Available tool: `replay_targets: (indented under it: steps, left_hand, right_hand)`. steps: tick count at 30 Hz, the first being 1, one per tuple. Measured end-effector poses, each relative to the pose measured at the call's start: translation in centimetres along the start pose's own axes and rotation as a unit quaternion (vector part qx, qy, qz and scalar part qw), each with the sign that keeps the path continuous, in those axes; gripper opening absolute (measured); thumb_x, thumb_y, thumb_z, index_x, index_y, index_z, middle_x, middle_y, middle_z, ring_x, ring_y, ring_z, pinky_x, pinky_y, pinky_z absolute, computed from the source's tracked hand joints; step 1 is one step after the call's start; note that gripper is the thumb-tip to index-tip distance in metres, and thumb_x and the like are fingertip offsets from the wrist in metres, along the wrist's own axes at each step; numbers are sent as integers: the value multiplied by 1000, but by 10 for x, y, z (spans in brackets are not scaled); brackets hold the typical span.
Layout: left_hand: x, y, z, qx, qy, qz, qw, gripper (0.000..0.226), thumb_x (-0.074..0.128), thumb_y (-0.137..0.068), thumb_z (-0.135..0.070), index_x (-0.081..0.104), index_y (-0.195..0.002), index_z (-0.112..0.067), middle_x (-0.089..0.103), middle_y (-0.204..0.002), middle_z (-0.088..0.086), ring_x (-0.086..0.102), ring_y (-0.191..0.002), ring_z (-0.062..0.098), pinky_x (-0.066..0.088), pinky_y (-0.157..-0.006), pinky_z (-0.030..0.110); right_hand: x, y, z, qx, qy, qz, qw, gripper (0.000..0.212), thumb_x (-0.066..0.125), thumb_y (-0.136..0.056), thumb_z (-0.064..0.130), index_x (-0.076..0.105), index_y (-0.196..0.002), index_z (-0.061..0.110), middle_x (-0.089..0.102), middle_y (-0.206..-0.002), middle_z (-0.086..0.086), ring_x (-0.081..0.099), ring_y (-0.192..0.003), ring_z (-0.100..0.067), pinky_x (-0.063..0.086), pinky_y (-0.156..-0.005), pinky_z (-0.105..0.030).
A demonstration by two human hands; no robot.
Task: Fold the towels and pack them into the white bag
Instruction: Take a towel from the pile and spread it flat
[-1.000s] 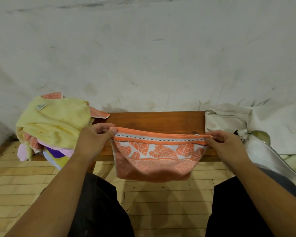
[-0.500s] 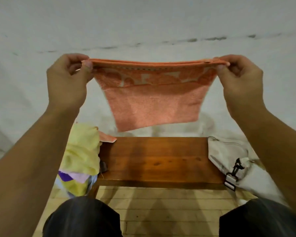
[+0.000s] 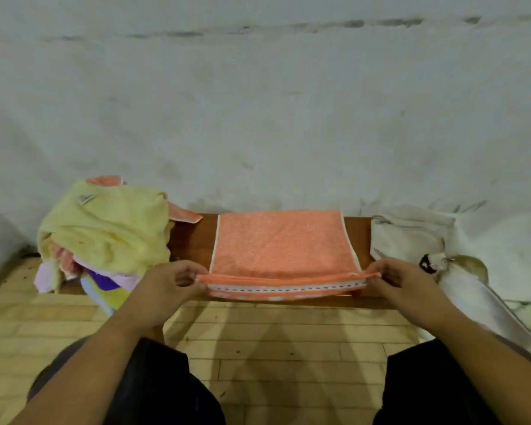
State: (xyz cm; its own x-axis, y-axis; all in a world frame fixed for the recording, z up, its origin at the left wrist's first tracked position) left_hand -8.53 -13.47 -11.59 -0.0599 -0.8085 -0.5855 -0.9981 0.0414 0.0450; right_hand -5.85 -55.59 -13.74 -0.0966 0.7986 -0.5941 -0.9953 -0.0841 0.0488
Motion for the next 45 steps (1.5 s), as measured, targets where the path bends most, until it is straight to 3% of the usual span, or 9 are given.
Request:
replay_targets:
  steps: [4,6,9,12,22,28,35,39,45]
  left_hand:
    - [8,2,15,-55,-28,38,997,12,78,-86,-11,74,-94,-18,78,-87,-6,74,-83,10,58,-72,18]
    - [8,0,18,-72,-75,33,994,6,76,-89,-17,71,-91,-20,77,-84,-11,72,-79,6,56,-67,16]
    - [7,-6,13,-42,-86,0,995,6,68,-95,-25,64,-91,-23,74,-87,-13,69,-83,2,55,-75,23]
    - [6,-13,5,-17,-35,-27,999,9,59,-101,-28,57,-97,-20,69,-91,-9,64,-86,6,50,-75,22]
    - [15,-17,17,-77,-132,2,988,11,48,-104,-39,49,-97,-29,70,-89,-5,67,-81,12,57,-73,39]
    - [21,-23,17,-92,-129,13,987,10,48,-104,-38,49,-101,-29,70,-93,-6,68,-84,10,59,-76,40]
    - [20,-49,6,-109,-86,9,990,11,53,-102,-39,53,-103,-28,72,-93,-4,72,-81,11,62,-75,42]
    - [12,-86,-13,-98,-135,3,986,12,57,-99,-43,58,-100,-31,72,-90,-10,71,-79,8,58,-68,30]
    - [21,-136,3,-140,-43,-32,989,11,72,-90,-38,68,-92,-28,72,-97,-8,69,-88,15,57,-78,37]
  right_hand:
    - [13,1,-12,20,39,50,998,23,73,-93,21,71,-113,31,71,-102,22,65,-98,6,52,-90,-19]
    - [14,2,-10,4,92,55,994,21,73,-93,25,72,-108,40,71,-98,25,64,-91,12,51,-86,-15]
    - [11,2,-4,-24,115,18,993,16,71,-93,28,73,-99,43,72,-98,24,64,-92,8,54,-86,-21]
    - [2,3,7,-52,44,-36,997,15,66,-96,23,72,-105,33,69,-111,27,61,-104,13,49,-82,-8]
    - [12,7,10,7,-30,9,999,9,58,-102,19,66,-97,22,76,-88,13,74,-80,-9,59,-63,-22]
    - [10,2,0,47,-5,3,999,11,54,-103,30,62,-97,28,76,-87,10,73,-76,-6,58,-65,-28]
    - [5,-17,-3,109,-89,-13,990,16,51,-105,34,63,-102,23,78,-86,5,76,-73,-16,59,-69,-37]
    - [-4,-55,-3,110,-70,-56,990,19,52,-104,36,65,-97,25,78,-81,1,76,-72,-17,61,-77,-45]
    - [2,-99,-20,121,6,-123,985,13,56,-101,33,65,-93,30,71,-90,8,66,-76,-7,49,-64,-24]
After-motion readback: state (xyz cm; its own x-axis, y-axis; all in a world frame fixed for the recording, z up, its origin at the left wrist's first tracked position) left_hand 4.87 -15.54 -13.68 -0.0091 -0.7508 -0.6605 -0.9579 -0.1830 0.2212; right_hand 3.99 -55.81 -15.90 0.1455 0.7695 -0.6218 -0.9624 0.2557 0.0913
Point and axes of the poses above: each hand's wrist, its own y-axis away from the middle knuckle, its own x-axis out of the palm, z = x × y, the point moved 6 cm from there along -y, towards the middle knuckle
